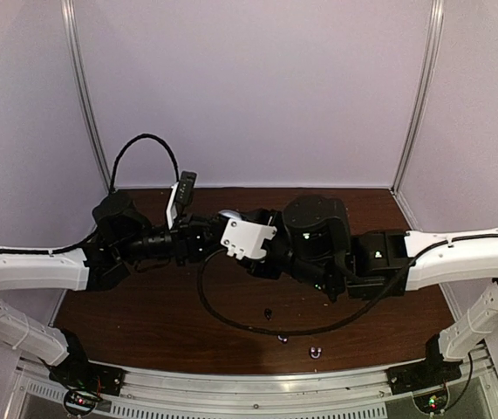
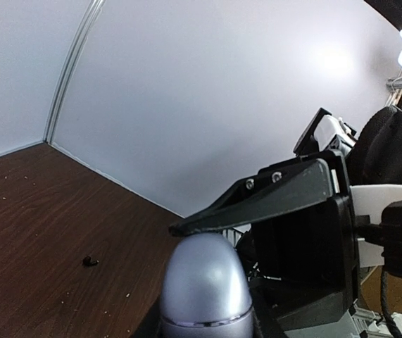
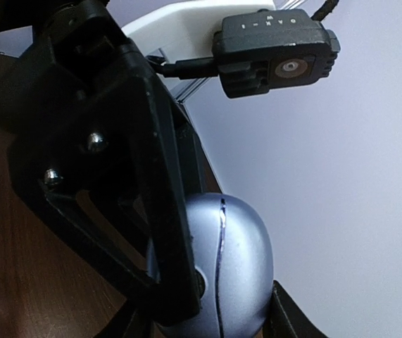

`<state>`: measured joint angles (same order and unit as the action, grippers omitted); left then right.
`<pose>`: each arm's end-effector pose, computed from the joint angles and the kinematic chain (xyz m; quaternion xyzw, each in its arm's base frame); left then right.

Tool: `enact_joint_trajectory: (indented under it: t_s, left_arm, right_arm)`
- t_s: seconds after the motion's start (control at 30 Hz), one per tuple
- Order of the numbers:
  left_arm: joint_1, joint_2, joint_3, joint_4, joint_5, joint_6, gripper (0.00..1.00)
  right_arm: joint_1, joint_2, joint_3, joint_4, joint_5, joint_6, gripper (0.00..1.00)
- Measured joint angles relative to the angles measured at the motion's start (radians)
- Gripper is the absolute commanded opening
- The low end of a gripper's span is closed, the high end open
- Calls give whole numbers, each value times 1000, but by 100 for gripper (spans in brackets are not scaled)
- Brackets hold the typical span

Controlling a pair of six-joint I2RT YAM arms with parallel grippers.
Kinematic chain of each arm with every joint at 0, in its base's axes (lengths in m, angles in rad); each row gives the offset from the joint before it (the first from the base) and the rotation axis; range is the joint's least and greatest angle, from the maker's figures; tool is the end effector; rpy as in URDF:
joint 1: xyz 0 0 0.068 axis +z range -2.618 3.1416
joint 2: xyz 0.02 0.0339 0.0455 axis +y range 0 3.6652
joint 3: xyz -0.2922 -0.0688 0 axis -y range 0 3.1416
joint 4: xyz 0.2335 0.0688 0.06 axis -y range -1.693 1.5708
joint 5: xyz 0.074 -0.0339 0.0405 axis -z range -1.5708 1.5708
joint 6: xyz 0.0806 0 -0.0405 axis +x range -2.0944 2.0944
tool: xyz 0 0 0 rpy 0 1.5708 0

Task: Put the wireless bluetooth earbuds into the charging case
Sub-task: Pass from the right arm to the left, then open the charging case.

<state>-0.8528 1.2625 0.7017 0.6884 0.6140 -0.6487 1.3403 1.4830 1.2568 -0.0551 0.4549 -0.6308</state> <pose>0.1622 -0.2563 0.3363 0.2898 0.6033 -0.6342 0.3871 0.1204 0.3580 0.3700 -0.5742 0.5431 0.0344 0.6117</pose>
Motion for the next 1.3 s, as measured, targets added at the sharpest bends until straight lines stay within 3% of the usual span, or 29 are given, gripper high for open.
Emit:
enact_joint_trajectory:
  t_s: [0.4,0.53,0.73,0.87,1.07,1.3]
  left_arm:
    - [0,6,0,-8,1,-4,3]
    - [-3,5,0,-8,0,-4,0]
    - [-6,-16,0,-11,1,25,0]
    - [-6,-49,0,-17,-1,71,0]
    - [-6,-85,-2,-38,-2,163,0]
    - [-6,-87,-2,-103,24,278,0]
  right_arm:
    - [-15,-10,-31,28,-13,-2,37]
    - [-21,-25,-41,29,-38,-2,49]
    - [-27,-51,-54,18,-89,11,78]
    - [-35,-105,-73,2,-150,42,87]
    - [-80,-208,-101,-10,-276,133,89]
    - [-209,-259,-114,24,-520,356,89]
